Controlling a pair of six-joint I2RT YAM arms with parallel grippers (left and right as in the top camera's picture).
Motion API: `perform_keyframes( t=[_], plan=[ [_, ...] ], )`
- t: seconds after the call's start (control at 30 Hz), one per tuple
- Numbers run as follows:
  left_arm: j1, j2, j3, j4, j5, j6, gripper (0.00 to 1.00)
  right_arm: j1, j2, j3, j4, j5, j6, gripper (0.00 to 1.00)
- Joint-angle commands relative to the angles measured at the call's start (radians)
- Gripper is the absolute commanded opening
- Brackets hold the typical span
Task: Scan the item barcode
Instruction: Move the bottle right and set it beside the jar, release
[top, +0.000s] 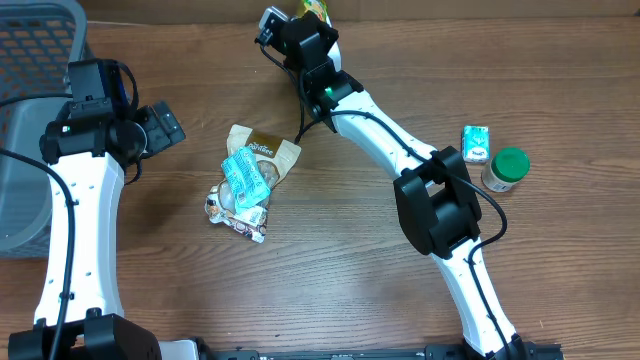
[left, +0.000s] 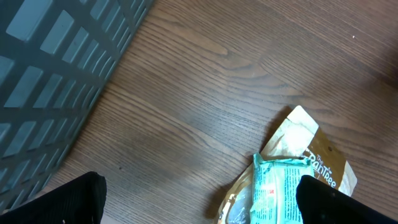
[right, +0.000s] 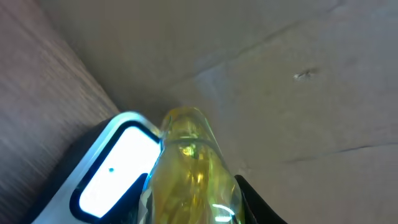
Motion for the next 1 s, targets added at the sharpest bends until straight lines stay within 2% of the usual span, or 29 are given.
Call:
perform_keyframes(
  t=[0.0,0.1,0.3,0.5,0.63,0.73,0.97],
  plan=[
    [0.002,-0.006,0.008,0.002,-0.002,0.013,0.99,-0.021,-0.12,0.023,0.019,0.024,0.105,0.04],
    [0.002,-0.006,0.008,0.002,-0.002,0.013,0.99,-0.04,-0.224,0.023,-0.137,0.029,0.244,0.04],
    [0.002,-0.006,0.008,0.002,-0.002,0.013,1.0,-0.102,-0.376,0.023,-0.598,0.027,0.667,0.04],
    [0.002,-0.006,0.008,0.002,-0.002,0.013,1.0,-0.245,-0.395,0.022,-1.051,-0.168,0.916,0.04],
    [0.002,-0.006,0.008,0.002,-0.002,0.013,1.0,-0.362,-0.387,0.014,-1.209,-0.321,0.934,0.04],
    [0.002,-0.006,0.008,0.002,-0.002,0.013,1.0,-0.433,-0.387,-0.018,-1.28,-0.361,0.935,0.04],
    [0.002,-0.006,0.008,0.002,-0.002,0.013,1.0,-0.512,-0.387,-0.153,-1.295,-0.404,0.934,0.05]
  ],
)
